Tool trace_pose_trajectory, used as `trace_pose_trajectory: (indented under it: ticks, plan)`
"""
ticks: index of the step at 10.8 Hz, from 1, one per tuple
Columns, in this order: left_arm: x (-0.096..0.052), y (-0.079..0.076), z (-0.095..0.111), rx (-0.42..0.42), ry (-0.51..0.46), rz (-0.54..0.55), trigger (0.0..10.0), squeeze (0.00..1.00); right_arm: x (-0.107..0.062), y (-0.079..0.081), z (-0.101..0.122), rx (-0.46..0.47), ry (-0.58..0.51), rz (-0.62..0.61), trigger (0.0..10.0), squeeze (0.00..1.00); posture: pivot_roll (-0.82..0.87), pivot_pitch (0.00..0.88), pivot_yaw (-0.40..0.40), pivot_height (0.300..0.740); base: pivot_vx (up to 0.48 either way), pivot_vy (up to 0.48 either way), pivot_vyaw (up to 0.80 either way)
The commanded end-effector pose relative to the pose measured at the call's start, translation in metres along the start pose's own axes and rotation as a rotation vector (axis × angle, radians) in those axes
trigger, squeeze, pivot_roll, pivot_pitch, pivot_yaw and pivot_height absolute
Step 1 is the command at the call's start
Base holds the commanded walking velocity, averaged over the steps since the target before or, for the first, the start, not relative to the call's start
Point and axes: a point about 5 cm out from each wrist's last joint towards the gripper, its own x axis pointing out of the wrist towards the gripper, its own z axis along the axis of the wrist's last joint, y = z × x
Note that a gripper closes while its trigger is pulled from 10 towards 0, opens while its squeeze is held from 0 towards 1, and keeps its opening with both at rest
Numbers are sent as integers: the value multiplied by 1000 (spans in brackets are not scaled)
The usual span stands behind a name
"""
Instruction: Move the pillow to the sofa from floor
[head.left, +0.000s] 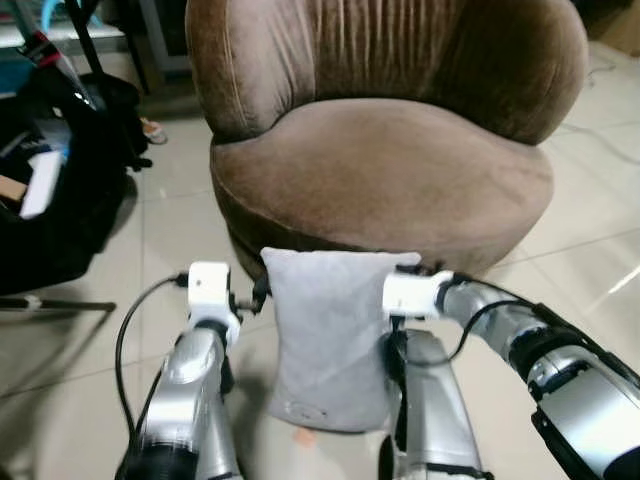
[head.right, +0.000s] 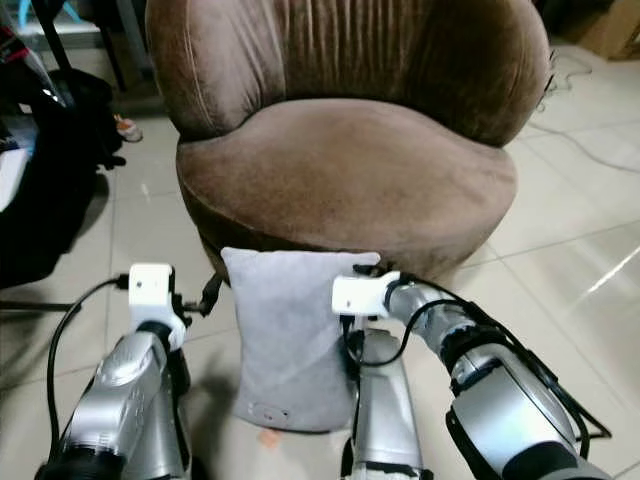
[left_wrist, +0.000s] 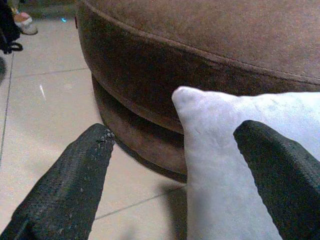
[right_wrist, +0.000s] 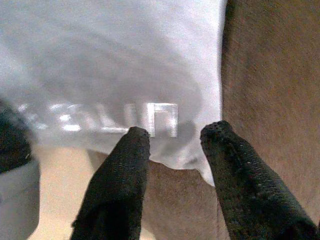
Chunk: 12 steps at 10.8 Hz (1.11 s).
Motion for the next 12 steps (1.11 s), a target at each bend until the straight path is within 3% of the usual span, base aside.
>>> trace_pose_trajectory:
  ticks: [1,2,5,6,8,9,10,12]
  plan:
    - [-1,-5,1,8,1,-9,10000,0,-2,-7,-3,-47,7,1,10000,1000,-34,0,-76,412,0,0,0]
    - [-8,-13,1,1,-7,-15,10000,0,-4,-9,-5,-88,17,-2,10000,1000,-31,0,-107,412,0,0,0]
    - [-20,-29,-2,-12,-8,-34,10000,0,-17,-25,-32,-4,129,-54,10000,1000,-21,0,-161,412,0,0,0]
    - [-24,-32,-3,-14,-2,-33,10000,0,-21,-30,-38,66,160,-90,10000,1000,-16,8,-161,412,0,0,0]
    - [-30,-32,-4,-7,14,-42,10000,0,-23,-36,-47,415,205,-199,10000,1000,-9,26,-154,412,0,0,0]
    - [-32,-32,-4,-5,17,-45,10000,0,-23,-31,-50,467,242,-221,10000,1000,-9,37,-147,412,0,0,0]
    - [-34,-33,-4,1,26,-54,10000,0,-20,-23,-51,489,266,-202,10000,0,-14,45,-142,412,0,0,0]
    - [-34,-35,-3,5,30,-61,10000,0,-21,-19,-54,556,302,-209,10000,0,-17,51,-141,412,0,0,0]
